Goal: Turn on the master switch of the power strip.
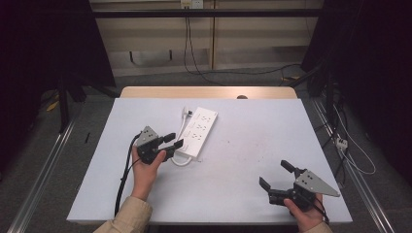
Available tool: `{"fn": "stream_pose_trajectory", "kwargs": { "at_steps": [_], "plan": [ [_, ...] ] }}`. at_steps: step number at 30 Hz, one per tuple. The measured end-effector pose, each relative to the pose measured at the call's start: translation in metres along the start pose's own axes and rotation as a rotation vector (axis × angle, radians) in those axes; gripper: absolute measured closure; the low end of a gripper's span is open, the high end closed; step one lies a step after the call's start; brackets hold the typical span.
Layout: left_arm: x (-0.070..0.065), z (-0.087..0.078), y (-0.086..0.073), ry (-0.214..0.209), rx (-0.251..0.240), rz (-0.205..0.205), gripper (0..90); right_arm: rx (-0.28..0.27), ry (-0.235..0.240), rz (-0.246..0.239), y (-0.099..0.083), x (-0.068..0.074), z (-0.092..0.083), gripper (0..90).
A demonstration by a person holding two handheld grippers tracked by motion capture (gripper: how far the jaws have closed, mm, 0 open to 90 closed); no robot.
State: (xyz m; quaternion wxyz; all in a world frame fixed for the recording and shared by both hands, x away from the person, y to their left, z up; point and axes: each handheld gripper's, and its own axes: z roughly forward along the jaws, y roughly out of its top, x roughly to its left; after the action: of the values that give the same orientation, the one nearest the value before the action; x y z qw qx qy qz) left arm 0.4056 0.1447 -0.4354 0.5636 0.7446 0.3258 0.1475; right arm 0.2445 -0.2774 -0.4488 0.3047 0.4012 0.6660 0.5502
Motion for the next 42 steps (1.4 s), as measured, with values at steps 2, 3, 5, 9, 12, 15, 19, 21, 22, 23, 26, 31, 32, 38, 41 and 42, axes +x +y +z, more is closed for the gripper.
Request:
{"fn": "stream_pose_trajectory", "kwargs": {
  "at_steps": [2,3,5,9,12,15,19,21,22,23,26,31,32,38,41,42],
  "plan": [
    [0.001,0.000,0.000,0.003,0.001,-0.005,56.3,0.001,-0.001,0.000,0.000,0.000,0.000,3.7],
    [0.001,0.000,0.000,0.003,0.001,-0.005,57.1,0.000,-0.001,0.000,0.000,0.000,0.000,3.8],
    [0.003,0.001,-0.001,0.002,0.005,-0.009,57.7,-0.001,0.000,0.000,0.000,0.000,0.000,3.7],
    [0.003,0.002,-0.001,0.000,0.005,-0.010,60.9,0.003,0.003,0.001,0.000,0.000,0.000,3.8],
    [0.003,0.003,-0.001,-0.001,0.008,-0.005,61.5,0.002,0.005,0.000,0.000,0.000,0.000,3.9],
    [0.003,0.004,-0.001,0.001,0.015,-0.005,62.5,0.003,0.006,0.001,0.000,0.000,0.000,3.9],
    [0.002,0.006,-0.001,-0.003,0.025,0.001,64.9,0.005,0.007,0.001,0.000,0.000,0.000,4.0],
    [0.002,0.007,-0.001,-0.004,0.026,-0.002,66.2,0.003,0.008,0.000,0.000,0.000,0.000,3.9],
    [0.002,0.008,-0.002,-0.006,0.026,-0.005,67.1,0.002,0.008,0.001,0.000,0.000,0.000,3.9],
    [0.002,0.008,-0.002,-0.006,0.026,-0.005,67.9,0.002,0.008,0.001,0.000,0.000,0.000,3.9],
    [0.003,0.009,-0.002,-0.003,0.034,-0.007,68.7,0.001,0.007,0.000,0.000,0.000,0.000,3.9],
    [0.004,0.010,-0.003,-0.004,0.042,-0.010,72.1,0.001,0.008,-0.003,0.001,0.000,0.000,3.8],
    [0.004,0.010,-0.003,-0.006,0.043,-0.011,72.3,0.000,0.008,-0.006,0.001,0.000,0.000,3.7],
    [0.004,0.013,-0.004,-0.005,0.059,-0.008,74.9,0.001,0.014,-0.005,0.001,0.000,0.000,3.7],
    [0.004,0.014,-0.005,-0.002,0.065,-0.006,76.7,0.001,0.013,-0.004,0.001,0.000,0.000,3.7],
    [0.004,0.014,-0.005,-0.002,0.065,-0.006,76.8,0.002,0.013,-0.004,0.001,0.000,0.000,3.7]
  ]
}}
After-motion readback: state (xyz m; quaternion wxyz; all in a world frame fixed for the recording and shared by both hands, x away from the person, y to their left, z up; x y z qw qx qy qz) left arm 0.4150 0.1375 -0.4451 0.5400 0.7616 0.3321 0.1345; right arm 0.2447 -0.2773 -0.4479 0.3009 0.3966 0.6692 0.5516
